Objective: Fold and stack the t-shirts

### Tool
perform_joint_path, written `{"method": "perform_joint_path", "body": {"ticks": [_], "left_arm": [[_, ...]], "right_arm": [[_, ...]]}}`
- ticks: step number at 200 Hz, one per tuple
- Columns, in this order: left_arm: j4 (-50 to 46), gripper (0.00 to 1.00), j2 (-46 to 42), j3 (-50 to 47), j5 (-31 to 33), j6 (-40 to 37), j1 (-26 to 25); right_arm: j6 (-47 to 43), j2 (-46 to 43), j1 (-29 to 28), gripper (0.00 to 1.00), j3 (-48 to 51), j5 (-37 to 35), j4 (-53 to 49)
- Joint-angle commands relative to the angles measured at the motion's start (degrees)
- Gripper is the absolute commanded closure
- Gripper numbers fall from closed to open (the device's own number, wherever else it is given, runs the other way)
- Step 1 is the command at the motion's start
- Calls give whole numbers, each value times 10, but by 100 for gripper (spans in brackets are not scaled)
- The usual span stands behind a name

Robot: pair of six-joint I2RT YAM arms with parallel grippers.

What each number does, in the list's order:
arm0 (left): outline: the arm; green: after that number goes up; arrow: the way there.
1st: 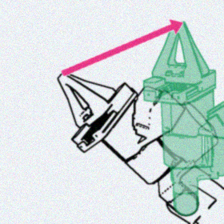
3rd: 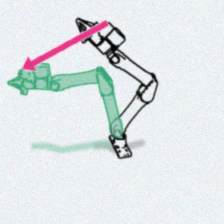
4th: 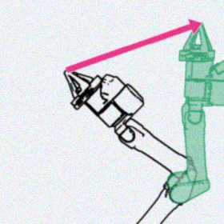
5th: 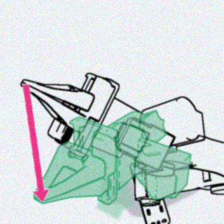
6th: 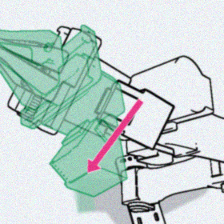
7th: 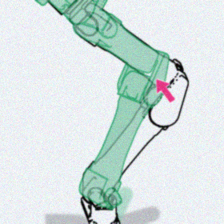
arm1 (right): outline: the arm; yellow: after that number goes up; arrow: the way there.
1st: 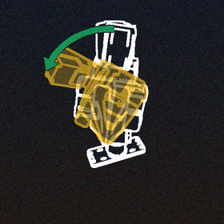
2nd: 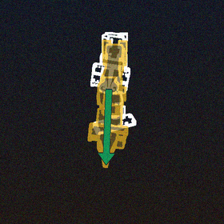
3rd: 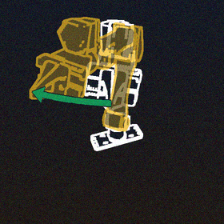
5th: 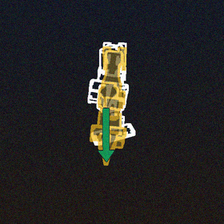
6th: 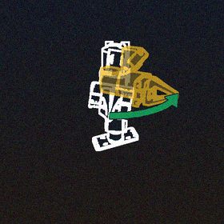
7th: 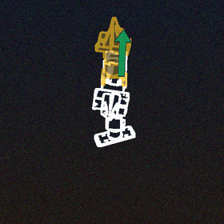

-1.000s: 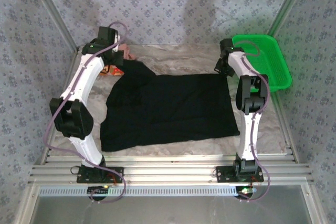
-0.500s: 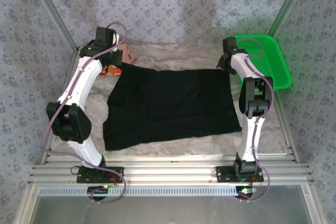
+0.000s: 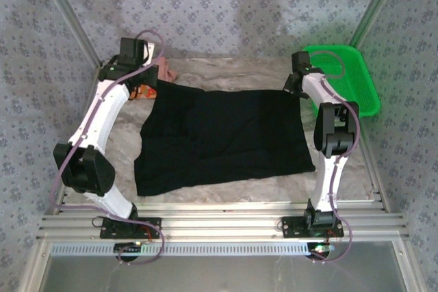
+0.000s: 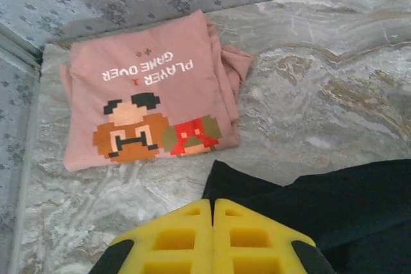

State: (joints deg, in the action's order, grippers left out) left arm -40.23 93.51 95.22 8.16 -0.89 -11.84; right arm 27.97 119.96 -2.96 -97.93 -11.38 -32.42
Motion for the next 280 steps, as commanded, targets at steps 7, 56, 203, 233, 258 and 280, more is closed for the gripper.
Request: {"method": "perform_joint_path", "body": {"ticks": [7,56,203,233,258,280], "left_arm": [[-2,100,-47,-35,-41,39,-7],[-17,100,-127,-155,-65,156,-15],[-20,100,-308,-469,-52,407,6],[-13,100,-314,-494,-50,421,4],[-15,100,-318,-507,-48,425,3],[-12,100,-318,-523,-47,431,3]], "right_arm": [[-17,-43,6,100,19,-12,4],[-19,-117,-2,100,129,-12,21],[63,-240,-8,100,354,-5,0],[76,-241,-11,99,370,0,2],[76,-239,-11,99,378,-6,-4],[91,-240,-12,98,385,-11,-5]]}}
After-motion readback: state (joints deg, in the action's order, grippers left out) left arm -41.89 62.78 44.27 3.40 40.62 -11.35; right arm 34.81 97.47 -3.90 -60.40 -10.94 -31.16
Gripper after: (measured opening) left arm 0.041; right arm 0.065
